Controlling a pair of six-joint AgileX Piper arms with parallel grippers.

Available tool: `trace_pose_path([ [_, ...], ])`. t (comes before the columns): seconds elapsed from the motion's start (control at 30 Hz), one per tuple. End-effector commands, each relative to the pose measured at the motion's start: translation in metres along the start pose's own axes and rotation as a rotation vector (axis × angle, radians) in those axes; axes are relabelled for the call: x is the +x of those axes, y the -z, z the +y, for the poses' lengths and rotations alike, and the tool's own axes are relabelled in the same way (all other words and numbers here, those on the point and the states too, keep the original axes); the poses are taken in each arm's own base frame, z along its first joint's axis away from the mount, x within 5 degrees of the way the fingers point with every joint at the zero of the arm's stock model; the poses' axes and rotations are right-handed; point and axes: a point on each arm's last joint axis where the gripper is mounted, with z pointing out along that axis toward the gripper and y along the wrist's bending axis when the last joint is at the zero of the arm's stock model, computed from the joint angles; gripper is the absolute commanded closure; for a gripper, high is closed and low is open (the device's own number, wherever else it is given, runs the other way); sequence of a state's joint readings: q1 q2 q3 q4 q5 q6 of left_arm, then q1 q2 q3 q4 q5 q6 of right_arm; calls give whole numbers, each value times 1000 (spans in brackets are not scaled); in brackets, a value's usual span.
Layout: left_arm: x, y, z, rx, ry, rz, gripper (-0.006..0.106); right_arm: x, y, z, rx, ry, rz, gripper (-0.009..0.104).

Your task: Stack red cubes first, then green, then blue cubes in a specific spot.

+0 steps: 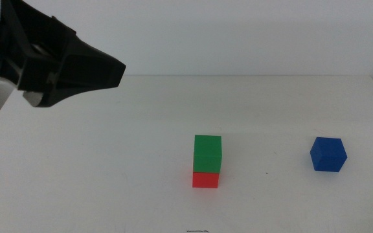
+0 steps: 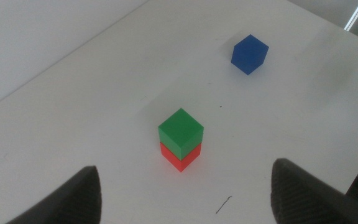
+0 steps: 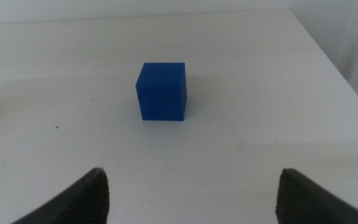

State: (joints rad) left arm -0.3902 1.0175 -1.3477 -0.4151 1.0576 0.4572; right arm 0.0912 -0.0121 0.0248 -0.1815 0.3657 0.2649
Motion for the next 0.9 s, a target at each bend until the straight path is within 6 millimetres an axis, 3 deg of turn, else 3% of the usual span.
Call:
trace_pose_path([
  [0.0, -11, 10, -2, -13, 15, -103, 7, -16, 5, 1, -4, 11, -76, 1],
  [0.1, -11, 10, -1, -16, 13, -101, 7, -41, 13, 3, -1, -9, -63, 1],
  [0.3, -11, 10, -1, -15, 14, -102, 7, -118, 20, 9, 11, -12, -44, 1],
  [0.53, -11, 10, -1, -16, 13, -101, 7, -193, -11, 20, 0, -80, 110, 1],
  [0.87, -11, 10, -1, -16, 13, -101, 7, -242, -70, 36, 17, -154, 604, 1],
])
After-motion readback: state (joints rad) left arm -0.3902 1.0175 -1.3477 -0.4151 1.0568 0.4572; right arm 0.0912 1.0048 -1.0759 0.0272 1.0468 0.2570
